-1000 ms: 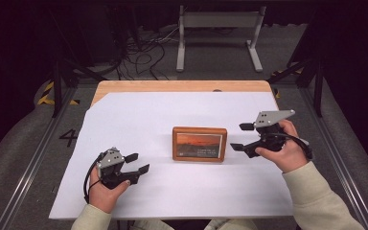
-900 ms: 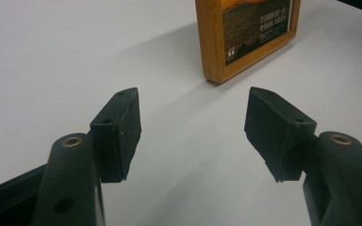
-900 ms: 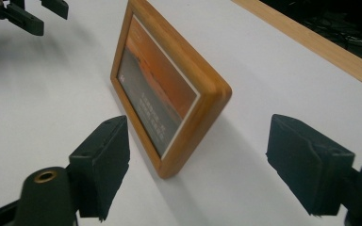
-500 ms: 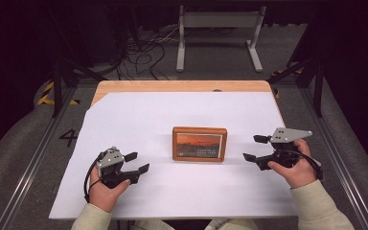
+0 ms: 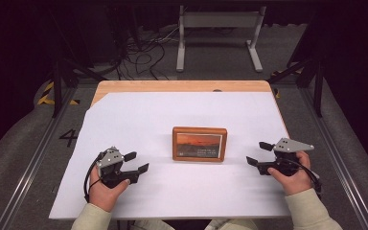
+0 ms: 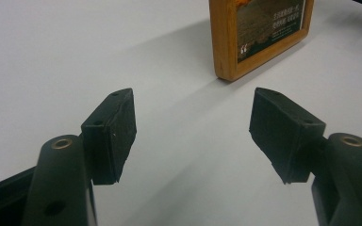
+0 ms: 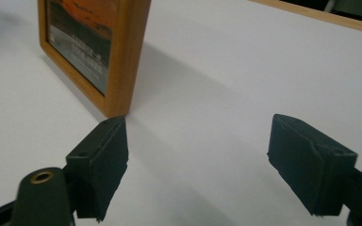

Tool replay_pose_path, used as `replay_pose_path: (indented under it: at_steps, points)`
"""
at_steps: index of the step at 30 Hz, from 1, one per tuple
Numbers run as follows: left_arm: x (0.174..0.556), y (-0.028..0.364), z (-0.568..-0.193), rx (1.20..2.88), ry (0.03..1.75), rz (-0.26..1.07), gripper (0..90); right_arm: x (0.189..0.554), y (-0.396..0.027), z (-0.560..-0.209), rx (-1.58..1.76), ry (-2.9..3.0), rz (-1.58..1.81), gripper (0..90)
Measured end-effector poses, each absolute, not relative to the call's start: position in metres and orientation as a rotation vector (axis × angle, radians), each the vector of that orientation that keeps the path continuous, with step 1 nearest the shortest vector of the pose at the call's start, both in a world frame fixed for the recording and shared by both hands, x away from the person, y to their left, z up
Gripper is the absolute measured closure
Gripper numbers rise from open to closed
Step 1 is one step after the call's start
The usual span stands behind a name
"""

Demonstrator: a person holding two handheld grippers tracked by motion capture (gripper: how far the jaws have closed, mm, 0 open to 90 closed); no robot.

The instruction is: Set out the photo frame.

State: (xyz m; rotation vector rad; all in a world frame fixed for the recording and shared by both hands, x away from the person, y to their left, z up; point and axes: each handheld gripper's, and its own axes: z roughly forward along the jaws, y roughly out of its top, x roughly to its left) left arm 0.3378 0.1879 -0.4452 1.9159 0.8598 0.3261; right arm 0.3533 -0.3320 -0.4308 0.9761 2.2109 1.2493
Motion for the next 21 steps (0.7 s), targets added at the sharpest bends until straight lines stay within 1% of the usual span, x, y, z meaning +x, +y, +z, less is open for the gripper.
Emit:
replay_pose_path:
  at_steps: [6, 14, 21]
  points:
    - [0.339, 0.19, -0.446, 1.874, 0.858, 0.321, 31.8, 0.357, -0.335, -0.451, 1.005, 2.22, 1.21, 23.4]
    - [0.341, 0.19, -0.448, 1.873, 0.855, 0.331, 30.5, 0.356, -0.335, -0.449, 1.009, 2.181, 1.249, 23.6]
    - [0.342, 0.19, -0.448, 1.882, 0.858, 0.335, 28.8, 0.354, -0.335, -0.447, 1.023, 2.176, 1.219, 22.8]
